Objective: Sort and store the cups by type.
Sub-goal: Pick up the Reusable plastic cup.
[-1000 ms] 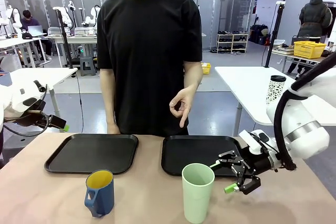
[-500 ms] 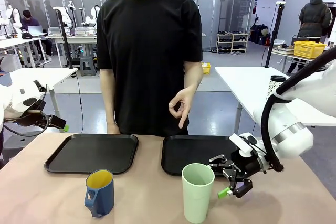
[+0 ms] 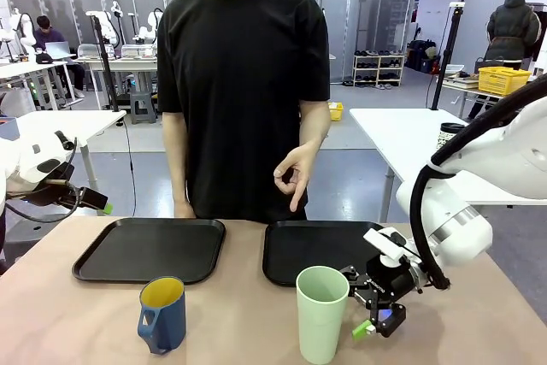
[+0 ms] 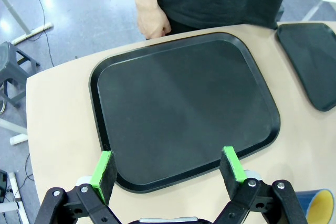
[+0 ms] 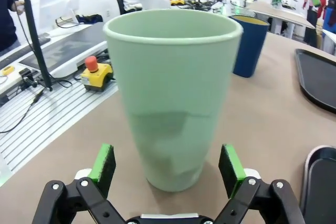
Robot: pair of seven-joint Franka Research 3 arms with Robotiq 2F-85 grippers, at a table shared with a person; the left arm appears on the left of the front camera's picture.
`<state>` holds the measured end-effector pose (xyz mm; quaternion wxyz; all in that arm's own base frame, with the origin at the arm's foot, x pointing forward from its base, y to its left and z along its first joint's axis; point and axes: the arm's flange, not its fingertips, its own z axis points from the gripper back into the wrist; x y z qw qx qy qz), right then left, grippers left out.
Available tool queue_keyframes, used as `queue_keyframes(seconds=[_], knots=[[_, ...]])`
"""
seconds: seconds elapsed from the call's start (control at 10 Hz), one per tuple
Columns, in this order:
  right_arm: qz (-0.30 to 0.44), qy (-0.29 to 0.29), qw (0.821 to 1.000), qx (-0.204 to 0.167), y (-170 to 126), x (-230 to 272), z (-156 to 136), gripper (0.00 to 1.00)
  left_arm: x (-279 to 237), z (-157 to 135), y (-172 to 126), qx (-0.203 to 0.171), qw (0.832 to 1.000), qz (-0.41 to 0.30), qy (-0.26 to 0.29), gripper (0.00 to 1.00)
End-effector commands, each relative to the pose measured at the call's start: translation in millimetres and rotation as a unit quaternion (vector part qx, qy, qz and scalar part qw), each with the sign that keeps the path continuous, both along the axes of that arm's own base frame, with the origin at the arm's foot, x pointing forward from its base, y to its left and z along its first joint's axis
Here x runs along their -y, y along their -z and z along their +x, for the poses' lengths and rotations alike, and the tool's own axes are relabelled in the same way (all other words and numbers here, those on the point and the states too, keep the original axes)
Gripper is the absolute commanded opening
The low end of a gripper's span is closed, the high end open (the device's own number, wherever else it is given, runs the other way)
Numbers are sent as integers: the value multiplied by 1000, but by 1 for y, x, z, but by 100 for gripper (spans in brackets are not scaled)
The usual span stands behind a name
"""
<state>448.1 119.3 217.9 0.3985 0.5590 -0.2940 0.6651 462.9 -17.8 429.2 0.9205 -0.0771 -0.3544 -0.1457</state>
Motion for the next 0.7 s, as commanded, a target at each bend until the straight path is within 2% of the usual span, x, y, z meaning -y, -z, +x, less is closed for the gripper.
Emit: queue_keyframes(seconds=[0.0, 0.6], knots=[[16, -21, 1000, 1, 3, -5, 1, 100, 0, -1, -1, 2, 1000, 3, 1, 100], [48, -11, 999, 16, 11, -31, -4, 100, 0, -1, -1, 2, 1000, 3, 1, 100]])
